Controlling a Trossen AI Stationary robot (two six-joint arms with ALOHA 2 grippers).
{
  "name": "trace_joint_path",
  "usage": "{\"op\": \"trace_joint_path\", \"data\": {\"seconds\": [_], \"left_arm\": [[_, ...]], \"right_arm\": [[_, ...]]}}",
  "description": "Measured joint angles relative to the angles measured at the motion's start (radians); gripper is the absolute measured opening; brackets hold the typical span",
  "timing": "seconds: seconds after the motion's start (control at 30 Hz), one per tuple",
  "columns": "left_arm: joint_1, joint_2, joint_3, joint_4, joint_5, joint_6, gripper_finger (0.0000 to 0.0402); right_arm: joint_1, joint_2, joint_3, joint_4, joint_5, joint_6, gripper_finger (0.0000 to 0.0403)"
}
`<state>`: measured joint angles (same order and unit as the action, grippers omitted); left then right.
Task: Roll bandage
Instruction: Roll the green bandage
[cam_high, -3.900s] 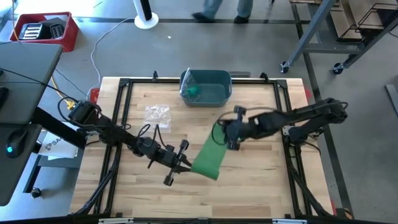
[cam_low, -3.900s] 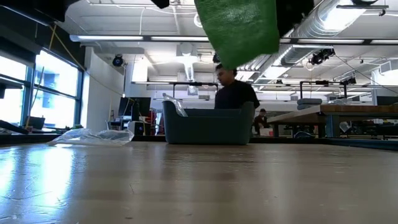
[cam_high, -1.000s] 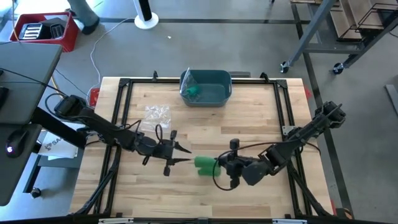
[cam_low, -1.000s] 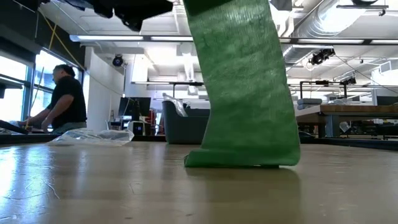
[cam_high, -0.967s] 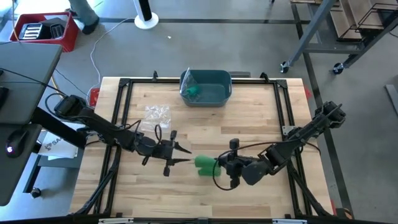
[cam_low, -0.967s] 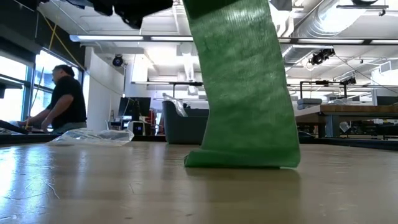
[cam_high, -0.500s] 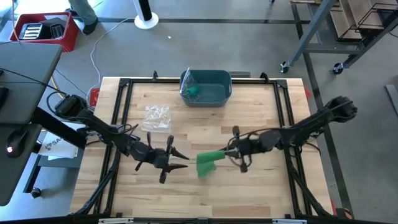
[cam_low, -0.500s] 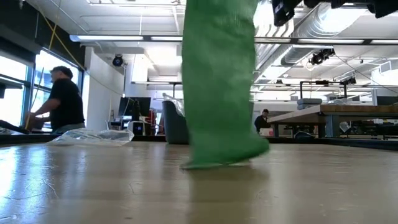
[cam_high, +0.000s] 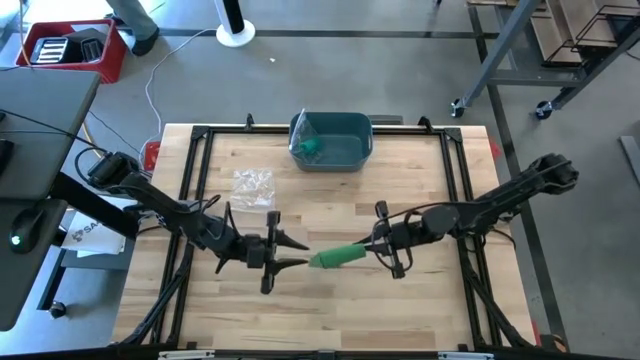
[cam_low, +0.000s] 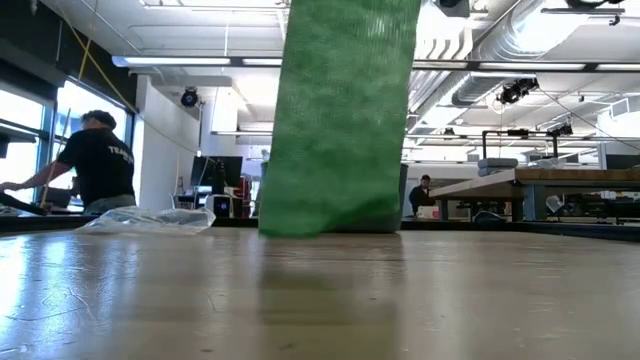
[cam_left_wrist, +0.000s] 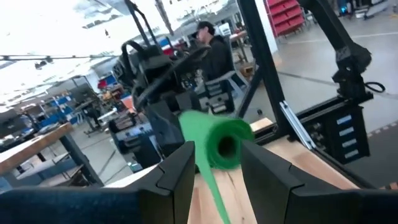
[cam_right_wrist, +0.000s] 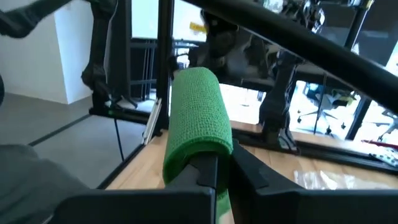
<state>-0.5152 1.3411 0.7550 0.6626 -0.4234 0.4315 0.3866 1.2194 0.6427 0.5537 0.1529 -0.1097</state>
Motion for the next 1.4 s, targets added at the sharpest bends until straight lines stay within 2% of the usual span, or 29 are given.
{"op": "trace_joint_path", "data": {"seconds": [0.13, 0.2, 0.3, 0.4, 0.57, 0.67, 1.0, 1.07, 1.23, 1.4], "left_arm": [[0.002, 0.000, 0.008, -0.021, 0.007, 0.000, 0.0126], [0.014, 0.000, 0.009, -0.025, 0.043, -0.002, 0.0135], [0.039, 0.006, 0.009, -0.034, 0.096, -0.035, 0.0163], [0.060, 0.020, 0.009, -0.031, 0.100, -0.062, 0.0201], [0.066, 0.057, 0.009, 0.032, 0.068, 0.036, 0.0244], [0.062, 0.087, 0.011, 0.113, -0.005, 0.070, 0.0246], [0.071, 0.143, 0.062, 0.114, -0.046, 0.083, 0.0241], [0.074, 0.155, 0.067, 0.111, -0.050, 0.099, 0.0241], [0.077, 0.173, 0.067, 0.096, -0.133, 0.121, 0.0241], [0.080, 0.172, 0.067, 0.091, -0.136, 0.116, 0.0241]], "right_arm": [[0.000, 0.000, 0.021, -0.015, 0.007, -0.018, 0.0005], [0.000, 0.000, 0.028, -0.023, 0.008, -0.026, 0.0005], [0.000, 0.000, 0.033, -0.037, 0.009, -0.024, 0.0005], [0.000, 0.000, 0.033, -0.045, 0.009, -0.022, 0.0005], [0.000, 0.000, 0.033, -0.043, 0.025, -0.022, 0.0005], [0.000, 0.000, 0.033, -0.051, 0.055, -0.022, 0.0005], [0.000, 0.000, 0.033, -0.066, 0.059, -0.003, 0.0005], [0.001, 0.000, 0.033, -0.070, 0.084, -0.001, 0.0005], [0.029, 0.000, 0.033, -0.087, 0.212, -0.002, 0.0005], [0.057, 0.001, 0.066, -0.150, 0.285, -0.003, 0.0005]]}}
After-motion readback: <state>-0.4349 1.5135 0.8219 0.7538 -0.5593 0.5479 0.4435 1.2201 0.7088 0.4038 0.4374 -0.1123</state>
